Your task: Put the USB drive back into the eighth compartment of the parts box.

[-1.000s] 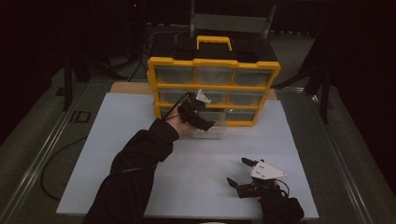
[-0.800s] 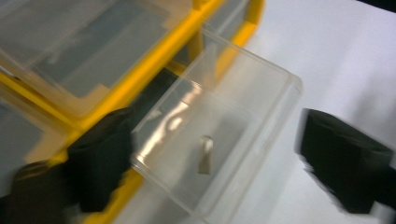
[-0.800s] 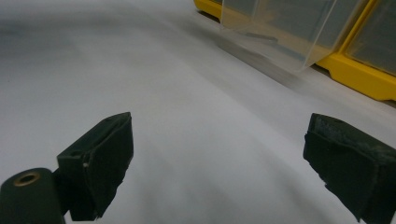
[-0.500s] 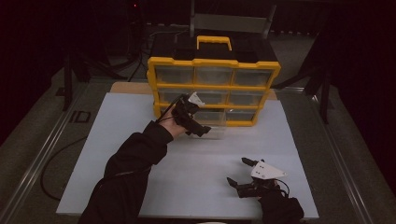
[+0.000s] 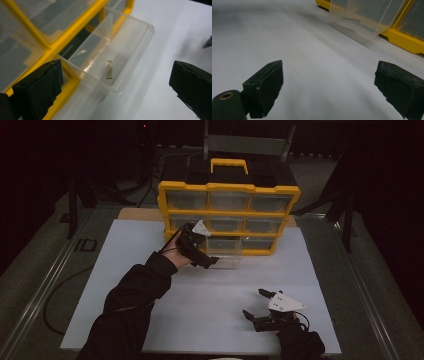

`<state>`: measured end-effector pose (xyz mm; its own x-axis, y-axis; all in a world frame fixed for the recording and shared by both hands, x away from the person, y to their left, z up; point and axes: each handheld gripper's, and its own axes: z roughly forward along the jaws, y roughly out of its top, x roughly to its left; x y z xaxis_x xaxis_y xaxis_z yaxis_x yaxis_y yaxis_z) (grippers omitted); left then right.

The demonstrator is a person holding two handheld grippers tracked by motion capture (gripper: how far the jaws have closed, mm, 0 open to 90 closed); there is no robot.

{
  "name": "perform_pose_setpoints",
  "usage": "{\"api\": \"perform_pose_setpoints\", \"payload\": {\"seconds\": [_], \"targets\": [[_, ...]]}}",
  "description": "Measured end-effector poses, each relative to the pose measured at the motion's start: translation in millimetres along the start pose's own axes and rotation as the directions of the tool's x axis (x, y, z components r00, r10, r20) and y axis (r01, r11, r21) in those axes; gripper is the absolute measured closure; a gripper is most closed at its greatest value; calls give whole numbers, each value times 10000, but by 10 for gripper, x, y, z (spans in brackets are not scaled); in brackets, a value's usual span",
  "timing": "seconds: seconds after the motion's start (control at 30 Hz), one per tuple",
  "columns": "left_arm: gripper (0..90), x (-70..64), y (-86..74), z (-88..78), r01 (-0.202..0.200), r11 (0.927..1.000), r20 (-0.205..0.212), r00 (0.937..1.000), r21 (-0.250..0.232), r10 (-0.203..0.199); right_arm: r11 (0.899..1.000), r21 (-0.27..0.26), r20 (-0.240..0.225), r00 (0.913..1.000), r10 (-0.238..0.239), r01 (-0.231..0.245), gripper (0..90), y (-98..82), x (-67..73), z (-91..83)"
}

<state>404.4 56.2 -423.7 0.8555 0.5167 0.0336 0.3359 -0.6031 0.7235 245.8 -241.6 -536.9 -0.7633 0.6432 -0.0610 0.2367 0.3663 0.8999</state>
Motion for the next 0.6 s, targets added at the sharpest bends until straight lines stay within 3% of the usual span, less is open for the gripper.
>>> {"api": "perform_pose_setpoints", "payload": {"seconds": [0.3, 0.6], "targets": [[2, -26, -100, -48, -175, 9998, 27, 9998, 34, 175, 10000, 15, -21, 10000, -25, 25, 87, 5, 0, 12], [2, -90, -268, -133, 48, 9999, 307, 9995, -166, -43, 10000, -39, -16, 10000, -48, 48, 87, 8, 0, 2]]}}
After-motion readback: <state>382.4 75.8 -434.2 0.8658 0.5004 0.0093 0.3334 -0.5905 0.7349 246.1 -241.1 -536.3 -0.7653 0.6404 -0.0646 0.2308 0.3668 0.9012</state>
